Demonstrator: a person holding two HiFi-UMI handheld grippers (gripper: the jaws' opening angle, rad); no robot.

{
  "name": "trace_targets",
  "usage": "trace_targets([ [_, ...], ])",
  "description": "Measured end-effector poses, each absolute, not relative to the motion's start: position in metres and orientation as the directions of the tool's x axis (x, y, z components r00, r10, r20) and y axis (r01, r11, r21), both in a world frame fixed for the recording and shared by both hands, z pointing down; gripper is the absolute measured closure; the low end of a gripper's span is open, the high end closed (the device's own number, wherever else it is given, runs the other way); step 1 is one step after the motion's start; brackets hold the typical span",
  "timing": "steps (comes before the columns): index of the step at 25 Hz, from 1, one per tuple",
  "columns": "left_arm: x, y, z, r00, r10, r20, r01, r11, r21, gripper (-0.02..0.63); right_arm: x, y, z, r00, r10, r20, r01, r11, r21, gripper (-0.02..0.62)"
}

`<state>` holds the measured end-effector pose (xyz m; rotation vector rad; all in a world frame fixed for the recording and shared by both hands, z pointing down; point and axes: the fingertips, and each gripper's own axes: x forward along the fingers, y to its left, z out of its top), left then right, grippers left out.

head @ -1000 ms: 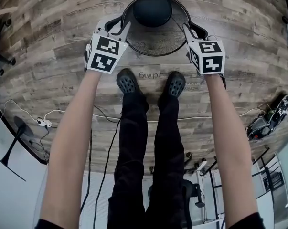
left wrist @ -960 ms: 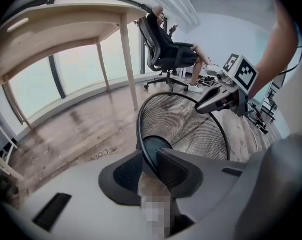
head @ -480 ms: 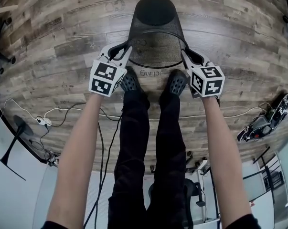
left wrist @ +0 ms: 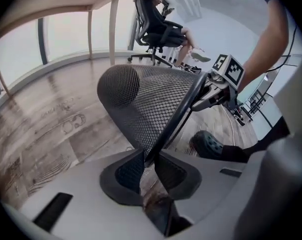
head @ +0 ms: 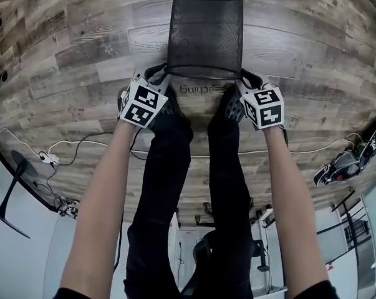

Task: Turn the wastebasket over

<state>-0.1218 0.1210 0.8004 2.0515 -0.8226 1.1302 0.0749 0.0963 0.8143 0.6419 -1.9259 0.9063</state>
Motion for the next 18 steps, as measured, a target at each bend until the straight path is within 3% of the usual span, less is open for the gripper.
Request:
trace_targets([
  [6,-0.117,0.109,0.824,0.426,-0.246,0.871,-0.772,-0.6,0.208,0.534,0.082,0.083,0.842,-0.465,-0.135,0.875,-0.75,0.585,-0.309,0.502],
  [10,-0.116,0.114,0.824,0.401,-0.202,0.893,-0.756,-0.624,0.198,0.535,0.085,0.09,0.839,-0.437,-0.111,0.893,-0.79,0.522,-0.322,0.479],
  [15,-0.111,0.112,0.822,0.386,-0.17,0.907,-0.738,-0.646,0.193,0.535,0.109,0.093,0.79,-0.433,-0.182,0.883,-0.901,0.092,-0.423,0.341],
  [18,-0.108,0.115,0.82,0.375,-0.166,0.912,-0.747,-0.637,0.191,0.534,0.102,0.09,0.747,-0.435,-0.237,0.869,-0.898,0.037,-0.439,0.316],
])
